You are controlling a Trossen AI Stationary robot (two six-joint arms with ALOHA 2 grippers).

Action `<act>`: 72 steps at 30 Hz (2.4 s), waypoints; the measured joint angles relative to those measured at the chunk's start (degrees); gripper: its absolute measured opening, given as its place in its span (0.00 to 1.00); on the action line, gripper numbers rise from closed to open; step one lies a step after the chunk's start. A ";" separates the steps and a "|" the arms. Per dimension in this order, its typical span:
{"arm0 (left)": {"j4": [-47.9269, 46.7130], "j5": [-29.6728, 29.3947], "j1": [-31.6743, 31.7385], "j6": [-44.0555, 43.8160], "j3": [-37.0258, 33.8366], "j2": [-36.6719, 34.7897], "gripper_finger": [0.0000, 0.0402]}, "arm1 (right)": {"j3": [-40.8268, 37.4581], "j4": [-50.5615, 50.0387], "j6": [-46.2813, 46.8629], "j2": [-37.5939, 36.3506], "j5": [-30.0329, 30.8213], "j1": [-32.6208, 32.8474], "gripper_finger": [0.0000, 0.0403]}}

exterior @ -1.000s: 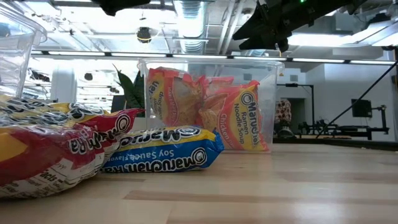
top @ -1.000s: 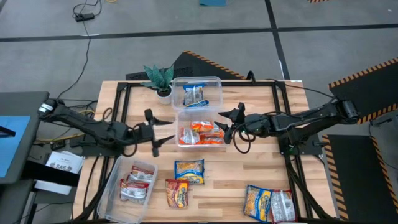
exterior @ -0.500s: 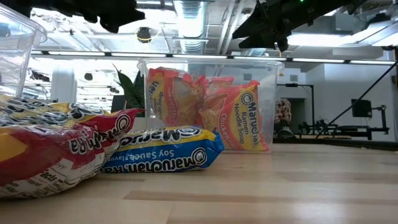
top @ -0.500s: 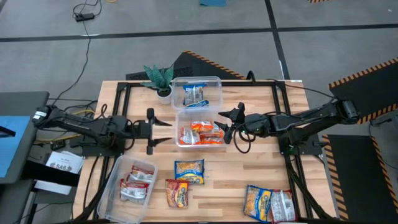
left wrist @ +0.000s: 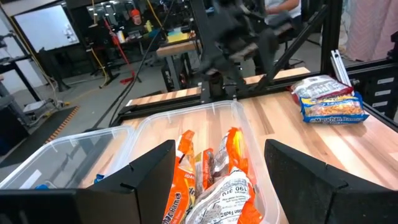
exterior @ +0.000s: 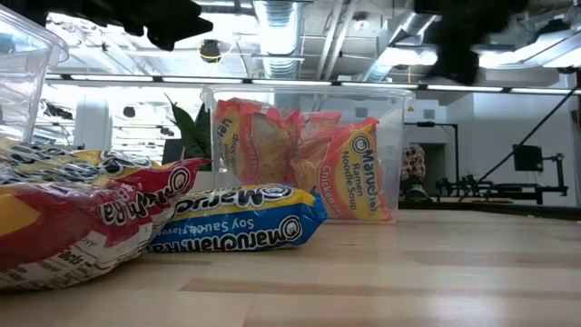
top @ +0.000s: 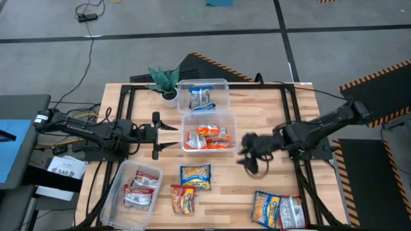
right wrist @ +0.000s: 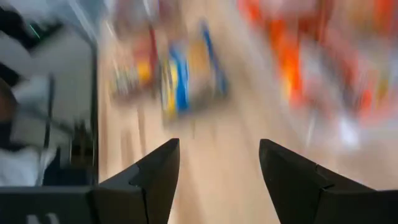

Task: Sort Maruchan noodles
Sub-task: Put the blue noodle pack into the top transparent bin

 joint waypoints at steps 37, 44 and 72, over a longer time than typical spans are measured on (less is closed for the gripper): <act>0.23 -0.60 0.02 2.04 -0.02 0.00 0.59 | 1.59 -4.15 26.87 33.19 -30.05 18.90 0.51; 0.21 -2.62 0.02 2.06 -0.02 0.00 0.59 | 1.50 -3.95 15.82 33.69 -29.90 15.65 0.07; 4.09 -6.51 0.02 3.85 -0.02 0.00 0.59 | 3.81 14.50 -17.08 2.73 -15.02 -0.71 0.02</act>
